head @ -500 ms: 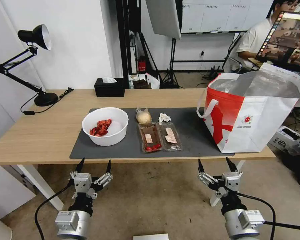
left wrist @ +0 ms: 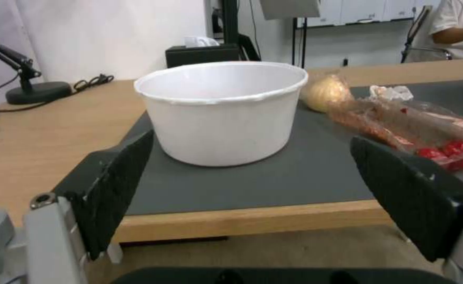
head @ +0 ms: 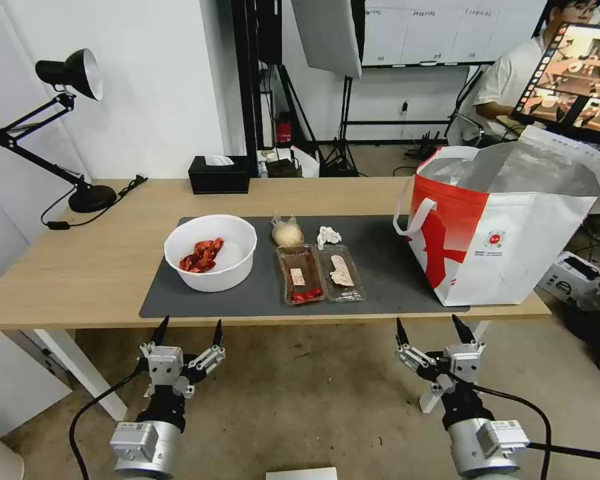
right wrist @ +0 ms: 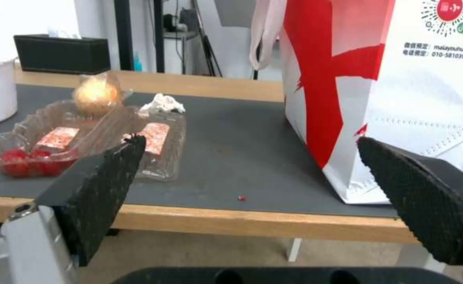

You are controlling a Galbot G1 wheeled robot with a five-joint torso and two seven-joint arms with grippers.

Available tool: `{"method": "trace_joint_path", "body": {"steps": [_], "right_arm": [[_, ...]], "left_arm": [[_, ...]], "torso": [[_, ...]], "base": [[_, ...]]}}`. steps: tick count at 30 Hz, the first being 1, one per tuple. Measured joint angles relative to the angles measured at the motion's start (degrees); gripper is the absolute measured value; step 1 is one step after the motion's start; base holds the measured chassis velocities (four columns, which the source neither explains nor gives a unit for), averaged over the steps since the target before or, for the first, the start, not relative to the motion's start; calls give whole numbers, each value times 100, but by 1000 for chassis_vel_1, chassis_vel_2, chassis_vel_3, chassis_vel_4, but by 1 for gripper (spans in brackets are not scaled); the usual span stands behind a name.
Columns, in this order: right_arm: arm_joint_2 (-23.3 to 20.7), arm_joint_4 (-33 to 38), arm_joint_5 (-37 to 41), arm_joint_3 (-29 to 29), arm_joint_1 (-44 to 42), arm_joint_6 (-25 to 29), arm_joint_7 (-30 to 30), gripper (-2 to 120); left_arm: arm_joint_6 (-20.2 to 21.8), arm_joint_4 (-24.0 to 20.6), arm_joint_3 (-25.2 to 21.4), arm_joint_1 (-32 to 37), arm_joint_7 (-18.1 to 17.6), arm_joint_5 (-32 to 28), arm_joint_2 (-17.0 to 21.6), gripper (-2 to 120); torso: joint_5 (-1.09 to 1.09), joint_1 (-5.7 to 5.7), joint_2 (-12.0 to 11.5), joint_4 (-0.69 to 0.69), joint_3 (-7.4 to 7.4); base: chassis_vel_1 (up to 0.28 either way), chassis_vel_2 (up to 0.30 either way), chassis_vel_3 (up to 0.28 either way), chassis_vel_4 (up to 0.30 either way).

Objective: Pick up the trash from the table and place it into the takeout bag.

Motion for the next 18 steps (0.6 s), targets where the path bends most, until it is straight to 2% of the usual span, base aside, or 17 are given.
{"method": "trace_joint_path", "body": {"steps": [14, 15, 16, 18], "right_arm": [[-32, -67, 23, 34, 21, 20, -61, 100], [-175, -352, 130, 184, 101, 101, -310, 100], [-175, -352, 130, 184, 101, 101, -310, 100], [-425, -592, 322, 311, 176, 160, -501, 100]], "left_arm": [[8, 41, 10, -8, -35, -38, -16, 100], [108, 313, 104, -51, -250, -249, -142, 100], [108, 313, 104, -51, -250, -249, -142, 100], [304, 657, 221, -94, -461, -488, -369, 100]], "torso": [[1, 0, 0, -1, -1], [3, -1, 1, -1, -1], [3, -1, 1, -1, -1], [2, 0, -1, 0, -1]], "base": [[0, 0, 0, 0], [0, 0, 0, 0], [0, 0, 0, 0], [0, 0, 0, 0]]}}
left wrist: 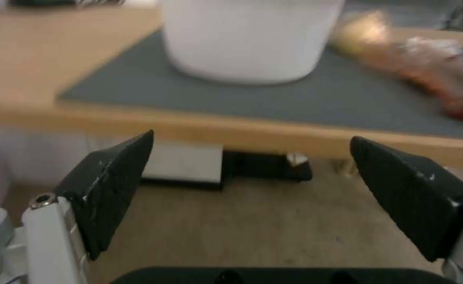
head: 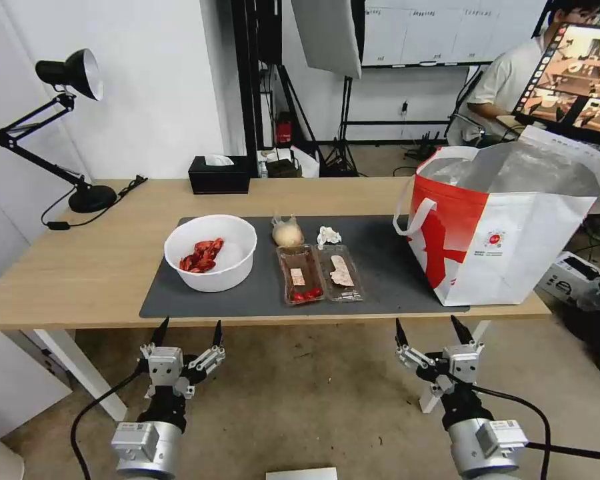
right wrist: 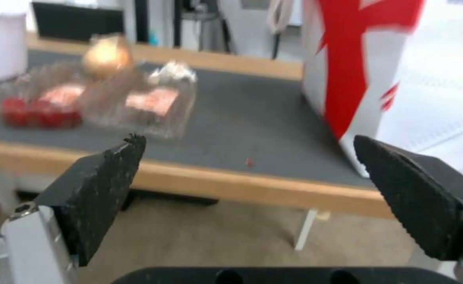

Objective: Pick up the trash from the table and place it into the takeout bag.

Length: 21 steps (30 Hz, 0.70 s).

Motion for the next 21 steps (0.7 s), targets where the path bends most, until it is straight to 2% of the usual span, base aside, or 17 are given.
{"method": "trace_joint_path", "body": {"steps": [7, 16, 21], "right_arm": [[-208, 10, 128, 26, 32, 15, -92, 100], [-232, 84, 451, -89, 176, 23, -72, 100], [-218, 127, 505, -126, 203, 28, -71, 100]], "left_arm": [[54, 119, 101, -91, -48, -68, -154, 100], [-15, -315, -16, -181, -37, -207, -23, 100], [-15, -355, -35, -191, -33, -225, 7, 100]], "torso": [[-3, 0, 1, -1, 0], [-2, 0, 1, 0, 0], [-2, 0, 1, 0, 1]], "base": [[0, 0, 0, 0], [0, 0, 0, 0], [0, 0, 0, 0]]}}
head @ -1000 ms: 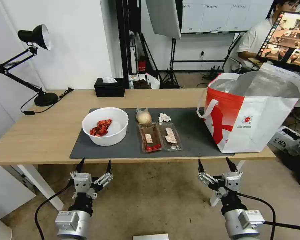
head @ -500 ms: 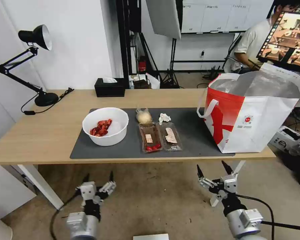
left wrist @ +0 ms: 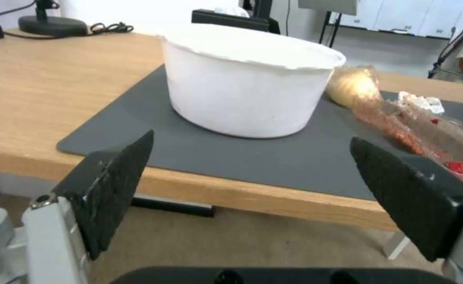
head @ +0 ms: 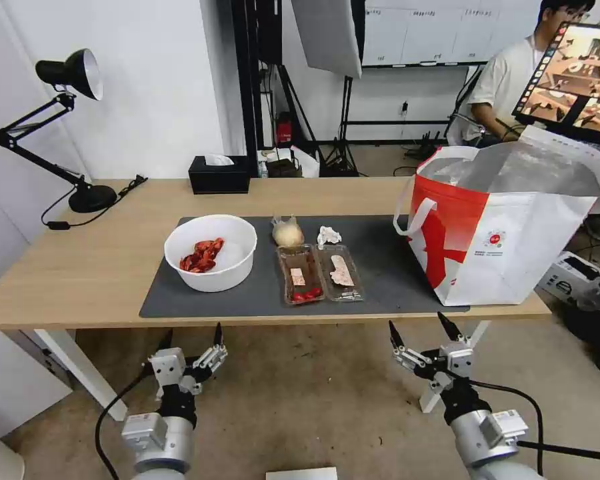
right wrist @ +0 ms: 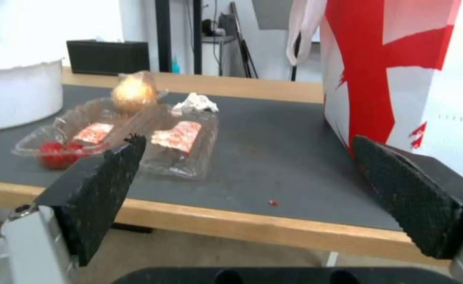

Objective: Pick up the trash from the table and place it into the takeout bag.

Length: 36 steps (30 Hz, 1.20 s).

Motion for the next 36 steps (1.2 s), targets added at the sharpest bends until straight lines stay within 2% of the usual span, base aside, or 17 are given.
{"method": "trace_joint_path", "body": {"steps": [12, 24, 27, 31, 34, 35, 36], "right_arm": [[63, 95, 61, -91, -15, 16, 11, 100], [48, 115, 509, -232, 10, -144, 52, 100], [-34, 192, 1353, -382, 80, -503, 204, 100], [-104, 269, 1967, -421, 136, -735, 305, 100], [-214, 408, 3102, -492, 216, -1084, 576, 100], [-214, 408, 3102, -492, 216, -1084, 576, 100], [-233, 445, 3680, -529, 253, -1189, 711, 100]], "left_arm": [[-44, -53, -3, 11, 47, 2, 5, 100], [-77, -58, -14, -18, 85, -67, 54, 100], [-87, -59, -59, -35, 96, -84, 91, 100], [-95, -62, -89, -32, 112, -94, 111, 100], [-129, -61, -118, -28, 192, -174, 142, 100], [-129, -61, -118, -28, 192, -174, 142, 100], [-180, -40, -126, -27, 238, -268, 147, 100]], "torso": [[0, 0, 1, 0, 0], [0, 0, 1, 0, 0], [0, -1, 0, 0, 0], [0, -1, 1, 0, 0], [0, 0, 1, 0, 0], [0, 0, 1, 0, 0], [0, 0, 1, 0, 0]], "base": [[0, 0, 0, 0], [0, 0, 0, 0], [0, 0, 0, 0], [0, 0, 0, 0], [0, 0, 0, 0], [0, 0, 0, 0], [0, 0, 0, 0]]}}
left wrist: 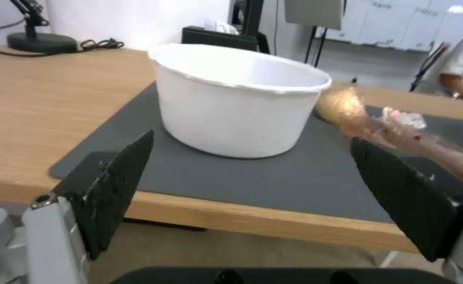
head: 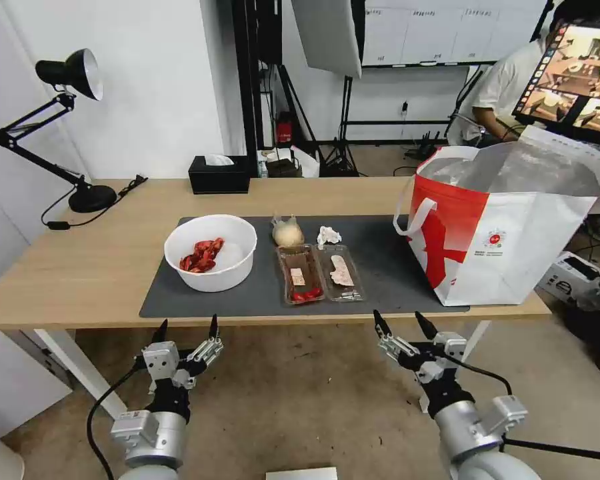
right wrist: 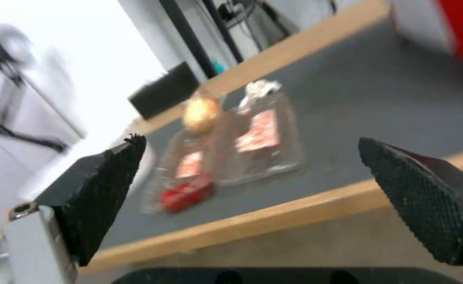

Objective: Pick up the trash from the table and place it into the takeout bag.

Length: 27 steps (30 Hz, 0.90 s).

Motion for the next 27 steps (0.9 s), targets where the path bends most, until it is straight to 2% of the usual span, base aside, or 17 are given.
{"method": "trace_joint_path", "body": {"steps": [2, 3, 4, 5, 6, 10, 21, 25, 27], "right_arm": [[2, 91, 1293, -39, 79, -179, 304, 100], [2, 91, 1293, -39, 79, -179, 304, 100], [17, 136, 1773, -39, 113, -235, 441, 100], [60, 233, 2811, -22, 204, -342, 766, 100], [89, 258, 3303, -2, 263, -388, 932, 100], [85, 205, 3589, -9, 345, -423, 1008, 100], [33, 49, 3707, -146, 577, -424, 1067, 100], [65, -101, 3757, -297, 850, -417, 1286, 100], [107, -263, 3806, -453, 1177, -413, 1590, 100]], "left_arm": [[-44, 53, -22, -2, 56, -62, 8, 100], [-44, 53, -22, -2, 56, -62, 8, 100], [-48, 65, -25, -4, 64, -67, 10, 100], [-50, 87, -36, -8, 75, -69, 14, 100], [-51, 96, -43, -12, 76, -70, 14, 100], [-52, 101, -67, -32, 77, -70, 10, 100], [-73, 102, -138, -49, 85, -66, -1, 100], [-76, 101, -167, -49, 92, -64, 0, 100], [-77, 105, -188, -56, 95, -62, -2, 100]], "torso": [[0, 0, 0, 0, 0], [0, 0, 0, 0, 0], [0, 0, 0, 0, 0], [-1, 0, 0, 0, 0], [-1, 0, 0, 0, 0], [0, 0, 0, 0, 0], [0, 0, 0, 0, 0], [0, 0, 0, -1, 0], [1, 0, 0, 0, 0]], "base": [[0, 0, 0, 0], [0, 0, 0, 0], [0, 0, 0, 0], [0, 0, 0, 0], [0, 0, 0, 0], [0, 0, 0, 0], [0, 0, 0, 0], [0, 0, 0, 0], [0, 0, 0, 0]]}}
